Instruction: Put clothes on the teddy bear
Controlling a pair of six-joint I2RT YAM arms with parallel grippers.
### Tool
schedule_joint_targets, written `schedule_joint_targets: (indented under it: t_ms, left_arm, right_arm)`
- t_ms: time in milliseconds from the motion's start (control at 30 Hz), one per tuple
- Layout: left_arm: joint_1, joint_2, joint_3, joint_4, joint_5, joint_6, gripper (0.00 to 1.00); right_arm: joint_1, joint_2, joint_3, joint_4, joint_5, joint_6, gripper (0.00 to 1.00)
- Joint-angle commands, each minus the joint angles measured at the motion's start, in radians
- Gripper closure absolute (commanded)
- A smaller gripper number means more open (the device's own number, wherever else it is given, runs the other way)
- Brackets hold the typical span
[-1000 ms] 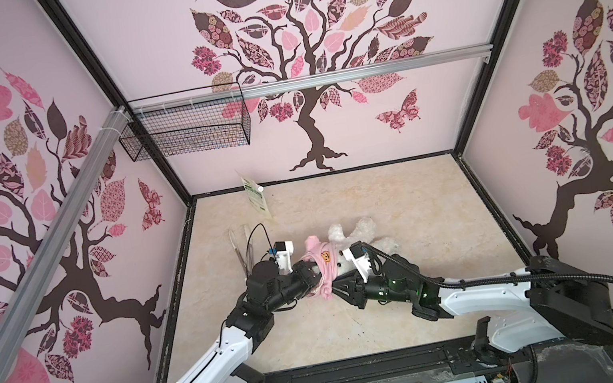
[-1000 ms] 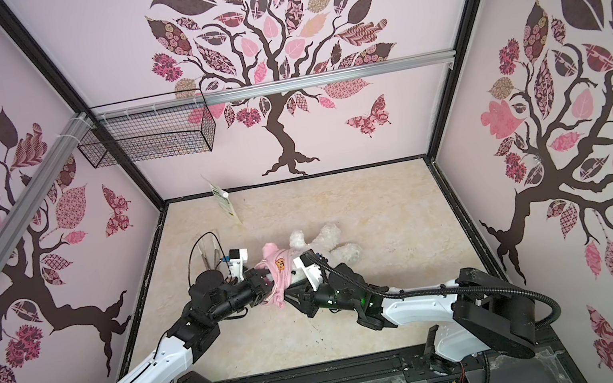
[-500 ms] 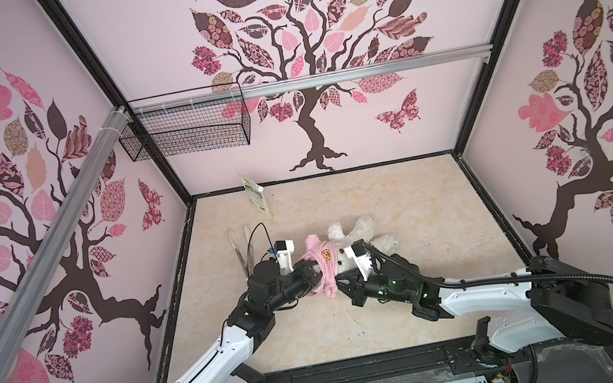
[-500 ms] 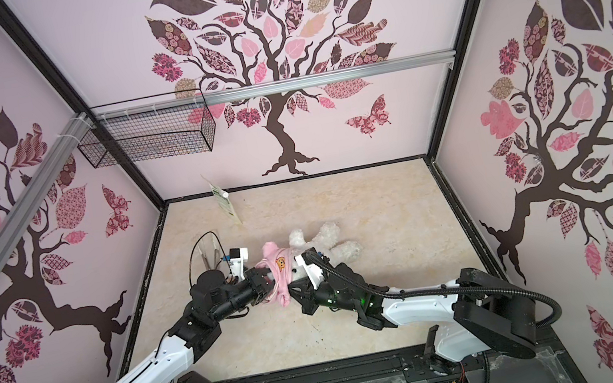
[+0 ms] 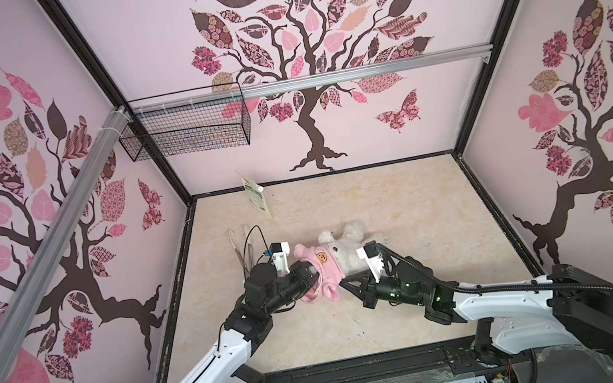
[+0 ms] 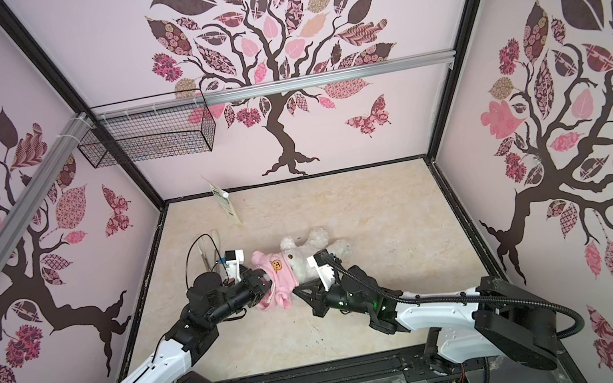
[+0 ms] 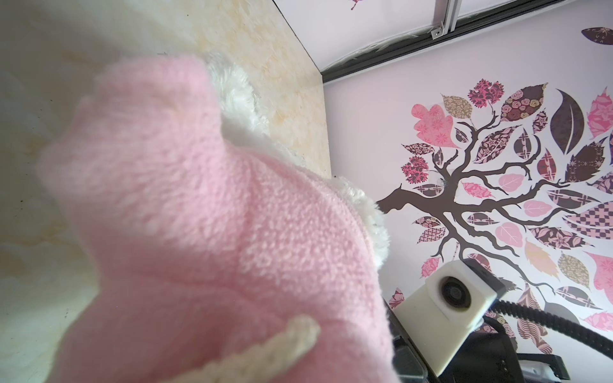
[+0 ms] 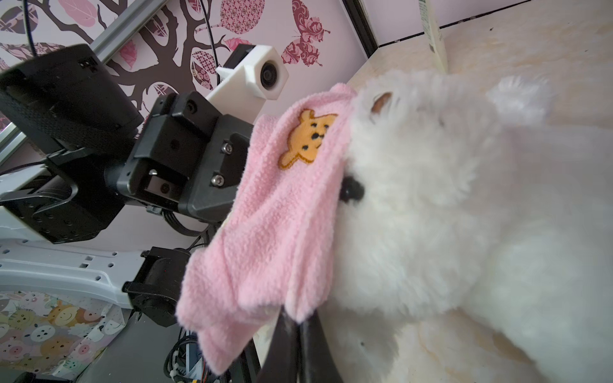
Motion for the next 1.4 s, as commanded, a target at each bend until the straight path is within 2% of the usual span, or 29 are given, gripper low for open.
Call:
schedule_joint_targets:
  t_ms: [0, 367, 633, 767, 900, 1000, 1133, 1233, 1367]
  left_arm:
    - [0.03, -0.025, -0.023, 0.03, -0.084, 0.025, 1.0]
    - [0.041, -0.068, -0.027, -0.001, -0.117, 0.059, 1.0]
    - [0.053, -0.147, -0.087, 0.083, -0.203, -0.035, 1.0]
    - [0.053, -0.173, -0.107, 0.083, -0.238, -0.062, 1.0]
    - [0.052, -0.171, -0.12, 0.11, -0.271, -0.119, 1.0]
    - [0.052, -0.167, -0.128, 0.153, -0.288, -0.18, 1.0]
    - [0.05, -0.174, -0.107, 0.152, -0.29, -0.195, 1.0]
    - [0.05, -0.188, -0.109, 0.15, -0.296, -0.211, 1.0]
    - [0.051, -0.224, -0.114, 0.136, -0.282, -0.22, 1.0]
  right_arm:
    - [-0.011, -0.051, -0.031, -0.089, -0.004, 0.011, 1.0]
    - [-0.087, -0.075, -0.055, -0.262, -0.09, 0.039, 1.0]
    - [-0.13, -0.088, -0.058, -0.404, -0.092, 0.054, 1.0]
    - [-0.113, -0.061, -0.038, -0.276, -0.194, 0.064, 1.0]
    - [-0.017, 0.038, 0.057, -0.261, -0.19, 0.035, 1.0]
    - [0.01, 0.128, 0.093, -0.244, -0.215, 0.035, 1.0]
    - [0.011, 0.208, 0.077, -0.215, -0.194, 0.026, 1.0]
    - [0.004, 0.233, 0.066, -0.241, -0.126, 0.003, 1.0]
    - [-0.096, 0.251, 0.002, -0.207, -0.094, 0.034, 1.0]
